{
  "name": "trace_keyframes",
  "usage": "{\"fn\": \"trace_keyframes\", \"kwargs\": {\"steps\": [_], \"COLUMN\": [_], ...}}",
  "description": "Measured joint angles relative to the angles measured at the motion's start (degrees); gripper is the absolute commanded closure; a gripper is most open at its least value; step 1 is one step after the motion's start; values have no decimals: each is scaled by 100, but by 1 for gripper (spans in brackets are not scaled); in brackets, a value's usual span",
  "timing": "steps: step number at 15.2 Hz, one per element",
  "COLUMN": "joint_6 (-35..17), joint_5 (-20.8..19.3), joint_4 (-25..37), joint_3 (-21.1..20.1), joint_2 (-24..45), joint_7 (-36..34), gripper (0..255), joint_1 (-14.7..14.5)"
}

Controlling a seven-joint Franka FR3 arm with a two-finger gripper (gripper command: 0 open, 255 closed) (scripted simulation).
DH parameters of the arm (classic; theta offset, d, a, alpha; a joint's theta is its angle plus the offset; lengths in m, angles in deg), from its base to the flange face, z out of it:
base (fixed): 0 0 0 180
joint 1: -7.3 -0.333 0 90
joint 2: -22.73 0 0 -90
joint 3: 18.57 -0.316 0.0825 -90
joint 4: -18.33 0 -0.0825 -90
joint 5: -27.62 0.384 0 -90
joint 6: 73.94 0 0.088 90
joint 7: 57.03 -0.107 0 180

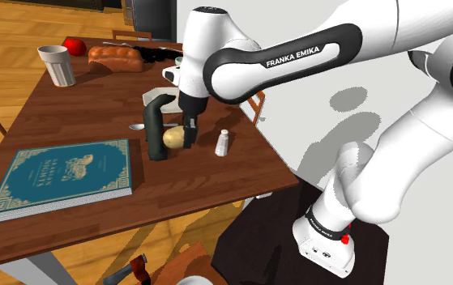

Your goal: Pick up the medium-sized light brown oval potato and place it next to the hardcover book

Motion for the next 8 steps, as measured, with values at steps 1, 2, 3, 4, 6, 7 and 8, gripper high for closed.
{"fn": "trace_keyframes", "kwargs": {"steps": [1,2,3,4,6,7,8], "joint_6": [31,33,30,57,16,53,16], "joint_5": [-3,-5,-9,-21,-40,-52,-74], "joint_4": [116,169,198,313,354,443,497], "joint_3": [-90,-172,-252,-340,-520,-599,-686], "joint_2": [83,135,166,257,342,397,488], "joint_7": [-146,-284,-419,-567,-875,-1014,-1168], "gripper": [255,255,255,255,255,255,255], "joint_1": [-55,-107,-159,-214,-334,-387,-444]}}
